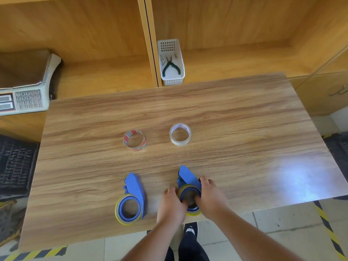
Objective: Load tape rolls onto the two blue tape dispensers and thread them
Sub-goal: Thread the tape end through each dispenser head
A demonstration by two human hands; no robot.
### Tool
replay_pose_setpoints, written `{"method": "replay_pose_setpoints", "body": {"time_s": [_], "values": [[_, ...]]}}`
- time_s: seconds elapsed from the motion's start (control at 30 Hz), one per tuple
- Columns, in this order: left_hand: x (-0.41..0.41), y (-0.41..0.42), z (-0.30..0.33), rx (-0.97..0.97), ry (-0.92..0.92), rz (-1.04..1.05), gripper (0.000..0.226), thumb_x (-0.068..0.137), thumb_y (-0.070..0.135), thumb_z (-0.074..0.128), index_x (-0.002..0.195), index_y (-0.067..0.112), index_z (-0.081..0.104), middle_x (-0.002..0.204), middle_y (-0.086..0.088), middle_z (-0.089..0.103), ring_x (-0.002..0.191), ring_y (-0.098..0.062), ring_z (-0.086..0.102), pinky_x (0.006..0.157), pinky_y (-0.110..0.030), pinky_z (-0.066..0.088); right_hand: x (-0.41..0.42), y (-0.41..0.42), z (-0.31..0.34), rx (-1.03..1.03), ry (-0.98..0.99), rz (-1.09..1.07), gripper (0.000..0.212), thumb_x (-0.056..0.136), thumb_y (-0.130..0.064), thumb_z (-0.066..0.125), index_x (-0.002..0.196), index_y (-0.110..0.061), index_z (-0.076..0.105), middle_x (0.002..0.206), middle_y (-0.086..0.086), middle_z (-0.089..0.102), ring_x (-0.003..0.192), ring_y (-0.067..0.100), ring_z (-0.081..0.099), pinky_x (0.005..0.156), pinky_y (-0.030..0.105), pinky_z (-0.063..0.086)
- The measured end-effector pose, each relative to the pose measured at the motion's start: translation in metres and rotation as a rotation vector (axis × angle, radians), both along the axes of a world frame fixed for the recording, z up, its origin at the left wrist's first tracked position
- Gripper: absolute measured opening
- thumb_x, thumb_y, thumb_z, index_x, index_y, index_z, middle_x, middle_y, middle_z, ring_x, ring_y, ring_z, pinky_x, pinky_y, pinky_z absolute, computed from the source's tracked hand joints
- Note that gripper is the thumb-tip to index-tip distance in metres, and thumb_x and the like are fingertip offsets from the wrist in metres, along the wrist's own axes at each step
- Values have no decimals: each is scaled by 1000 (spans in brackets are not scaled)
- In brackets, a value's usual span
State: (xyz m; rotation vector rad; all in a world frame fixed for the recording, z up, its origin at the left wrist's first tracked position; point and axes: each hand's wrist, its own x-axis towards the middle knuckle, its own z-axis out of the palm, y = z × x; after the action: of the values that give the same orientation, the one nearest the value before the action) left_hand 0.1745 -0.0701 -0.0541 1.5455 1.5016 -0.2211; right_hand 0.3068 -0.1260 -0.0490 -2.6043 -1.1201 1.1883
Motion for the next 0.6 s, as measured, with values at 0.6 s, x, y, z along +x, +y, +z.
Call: {"method": "replay_pose_setpoints", "body": {"time_s": [0.6], "values": [[-52,13,65,-174,-438,282,30,92,33,76,121,34,68,109,13,77,95,-2,74,70,-16,58,-9,-9,74,137,310,-293,52,74,-19,70,117,-31,44,100,-2,63,73,14,67,58,26,55]]}}
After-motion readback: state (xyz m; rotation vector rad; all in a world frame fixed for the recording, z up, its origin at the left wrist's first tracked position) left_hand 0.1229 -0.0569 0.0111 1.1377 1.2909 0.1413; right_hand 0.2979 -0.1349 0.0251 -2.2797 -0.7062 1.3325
